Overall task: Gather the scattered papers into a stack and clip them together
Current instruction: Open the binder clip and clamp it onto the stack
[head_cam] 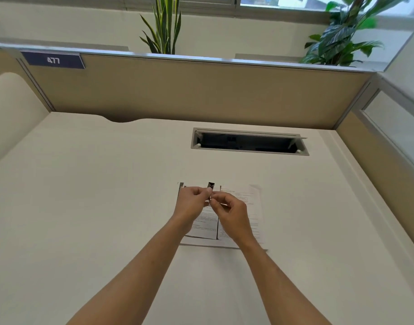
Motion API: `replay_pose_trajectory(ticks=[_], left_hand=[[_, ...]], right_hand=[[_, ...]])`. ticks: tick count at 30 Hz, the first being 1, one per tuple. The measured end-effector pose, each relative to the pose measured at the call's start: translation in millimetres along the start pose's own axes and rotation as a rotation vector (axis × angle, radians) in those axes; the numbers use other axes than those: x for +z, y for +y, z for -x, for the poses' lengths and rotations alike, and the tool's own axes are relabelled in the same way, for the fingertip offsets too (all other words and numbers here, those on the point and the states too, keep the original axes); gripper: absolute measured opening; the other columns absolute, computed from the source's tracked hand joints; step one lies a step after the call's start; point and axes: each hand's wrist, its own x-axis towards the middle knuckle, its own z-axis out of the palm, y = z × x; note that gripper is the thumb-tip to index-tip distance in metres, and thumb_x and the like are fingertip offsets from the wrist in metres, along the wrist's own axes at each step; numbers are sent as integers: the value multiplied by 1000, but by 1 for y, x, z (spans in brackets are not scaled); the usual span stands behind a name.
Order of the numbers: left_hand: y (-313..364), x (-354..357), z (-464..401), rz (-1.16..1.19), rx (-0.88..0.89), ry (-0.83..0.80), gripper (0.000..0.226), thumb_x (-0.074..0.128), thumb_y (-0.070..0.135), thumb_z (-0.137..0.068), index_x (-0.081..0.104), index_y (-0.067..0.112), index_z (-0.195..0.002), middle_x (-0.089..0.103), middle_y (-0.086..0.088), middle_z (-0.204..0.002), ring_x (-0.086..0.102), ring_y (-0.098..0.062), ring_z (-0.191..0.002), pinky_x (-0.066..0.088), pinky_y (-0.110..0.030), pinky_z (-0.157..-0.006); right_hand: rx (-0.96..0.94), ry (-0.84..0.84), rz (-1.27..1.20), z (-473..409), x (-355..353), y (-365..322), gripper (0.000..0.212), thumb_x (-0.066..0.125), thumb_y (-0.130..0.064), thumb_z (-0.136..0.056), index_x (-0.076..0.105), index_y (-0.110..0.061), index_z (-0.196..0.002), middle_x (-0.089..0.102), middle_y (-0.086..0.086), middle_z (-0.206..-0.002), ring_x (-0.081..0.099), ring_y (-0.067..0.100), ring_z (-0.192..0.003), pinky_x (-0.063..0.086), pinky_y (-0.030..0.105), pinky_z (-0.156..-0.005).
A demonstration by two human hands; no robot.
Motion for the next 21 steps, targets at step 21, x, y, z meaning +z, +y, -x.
replay_pose_trajectory(ticks=[21], left_hand=[[-11,-8,5,-430,241,-91,19,54,7,-92,73,9,-92,74,-5,-86,73,-20,-82,60,-43,-80]], right_hand=[[347,-12,-270,-6,2,-5,12,67,-8,-88,74,-1,-83,74,12,-82,72,19,-75,60,39,-78]])
